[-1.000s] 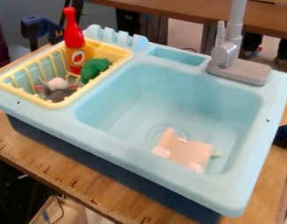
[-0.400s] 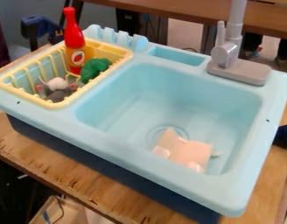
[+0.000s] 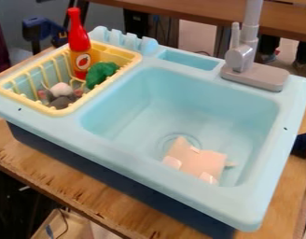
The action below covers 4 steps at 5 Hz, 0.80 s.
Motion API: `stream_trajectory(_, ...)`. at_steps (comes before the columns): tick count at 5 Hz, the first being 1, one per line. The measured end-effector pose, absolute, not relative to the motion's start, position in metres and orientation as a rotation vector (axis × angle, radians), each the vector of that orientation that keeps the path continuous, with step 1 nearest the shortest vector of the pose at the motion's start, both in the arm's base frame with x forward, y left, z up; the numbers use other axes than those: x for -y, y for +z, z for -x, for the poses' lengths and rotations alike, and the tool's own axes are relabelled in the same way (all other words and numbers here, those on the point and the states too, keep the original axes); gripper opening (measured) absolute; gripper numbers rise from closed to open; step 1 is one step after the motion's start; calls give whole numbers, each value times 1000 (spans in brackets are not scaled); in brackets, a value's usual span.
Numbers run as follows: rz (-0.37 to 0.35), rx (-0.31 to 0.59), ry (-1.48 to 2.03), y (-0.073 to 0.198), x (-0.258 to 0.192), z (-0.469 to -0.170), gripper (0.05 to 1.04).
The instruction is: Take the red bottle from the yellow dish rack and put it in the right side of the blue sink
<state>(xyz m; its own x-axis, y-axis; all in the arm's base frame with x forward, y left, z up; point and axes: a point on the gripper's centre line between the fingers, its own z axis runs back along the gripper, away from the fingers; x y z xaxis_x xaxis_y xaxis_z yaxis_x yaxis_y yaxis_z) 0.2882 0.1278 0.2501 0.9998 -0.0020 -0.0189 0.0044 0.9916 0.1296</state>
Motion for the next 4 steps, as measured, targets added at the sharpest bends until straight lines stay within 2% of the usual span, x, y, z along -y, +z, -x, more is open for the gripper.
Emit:
stream_trajectory(2, -85, 7, 4, 237, -131, -315, 1000)
stream_trajectory(4, -42, -25, 9, 215, -132, -336, 1000)
